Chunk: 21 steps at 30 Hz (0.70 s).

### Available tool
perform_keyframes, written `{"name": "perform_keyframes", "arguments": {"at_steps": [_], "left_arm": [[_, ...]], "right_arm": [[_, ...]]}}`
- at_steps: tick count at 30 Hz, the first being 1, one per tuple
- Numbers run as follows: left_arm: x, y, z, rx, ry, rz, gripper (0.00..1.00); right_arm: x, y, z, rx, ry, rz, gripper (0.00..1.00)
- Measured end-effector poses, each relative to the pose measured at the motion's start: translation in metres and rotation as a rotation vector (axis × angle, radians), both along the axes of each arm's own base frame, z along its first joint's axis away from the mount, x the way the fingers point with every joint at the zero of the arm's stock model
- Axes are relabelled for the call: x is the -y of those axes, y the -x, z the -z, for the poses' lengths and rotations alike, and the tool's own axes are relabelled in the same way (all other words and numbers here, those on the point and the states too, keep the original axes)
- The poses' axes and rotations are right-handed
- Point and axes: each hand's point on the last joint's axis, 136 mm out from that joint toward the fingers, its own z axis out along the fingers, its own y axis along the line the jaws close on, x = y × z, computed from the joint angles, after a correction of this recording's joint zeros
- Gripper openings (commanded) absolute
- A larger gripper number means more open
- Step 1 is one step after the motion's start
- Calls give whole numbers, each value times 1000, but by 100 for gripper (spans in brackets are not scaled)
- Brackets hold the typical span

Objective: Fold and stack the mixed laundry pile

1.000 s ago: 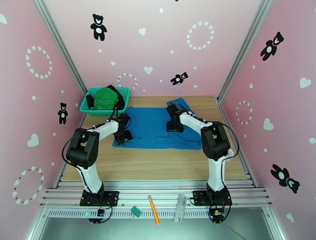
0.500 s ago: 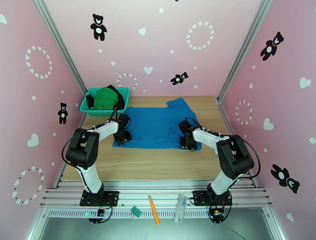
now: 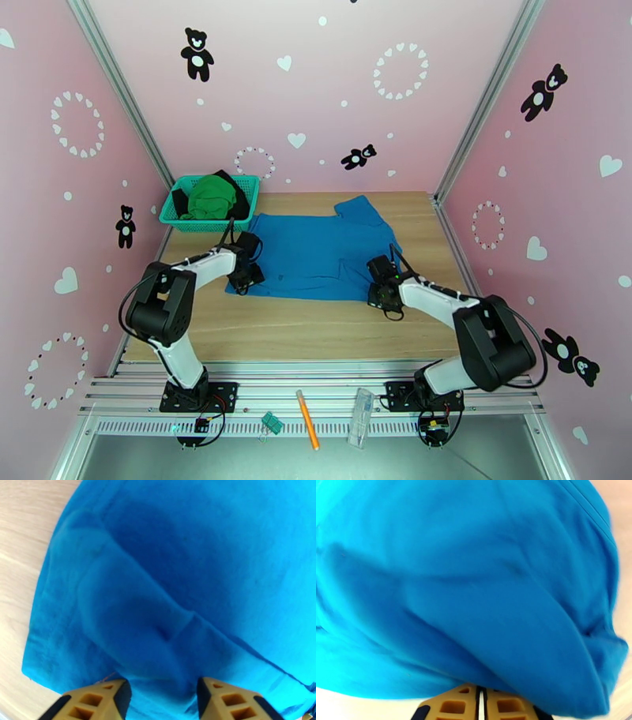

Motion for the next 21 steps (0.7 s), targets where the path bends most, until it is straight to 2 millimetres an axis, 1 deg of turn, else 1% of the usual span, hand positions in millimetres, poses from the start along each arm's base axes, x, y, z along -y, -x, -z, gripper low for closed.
{"name": "perform_keyframes", "arguments": {"at_steps": [1,3,6,8,11,13,14,16,18,21], "left_arm": [[0,0,0,17,-6,3,54],[0,1,0,46,-16,4,54],[0,0,-1,69,-24,7,54],[1,0,-1,73,-29,9,54],[2,-3,-6,73,-29,10,56],[4,-5,-10,65,-31,19,60],[6,-7,-12,58,-32,25,65],[7,-7,-13,37,-37,37,74],[9,-6,-14,7,-49,51,81],[8,-3,-14,-41,-69,70,85]], "right_arm": [[2,5,-1,-5,6,-1,14],[2,9,-6,0,10,-7,15],[3,6,-21,19,20,-24,16],[0,-5,-35,43,23,-39,16],[-5,-30,-60,102,8,-45,12],[-3,-48,-68,121,4,-29,10],[0,-56,-67,118,4,-16,9],[5,-65,-56,87,12,3,8],[11,-68,-37,29,21,18,7],[15,-66,-6,-69,27,27,5]]}}
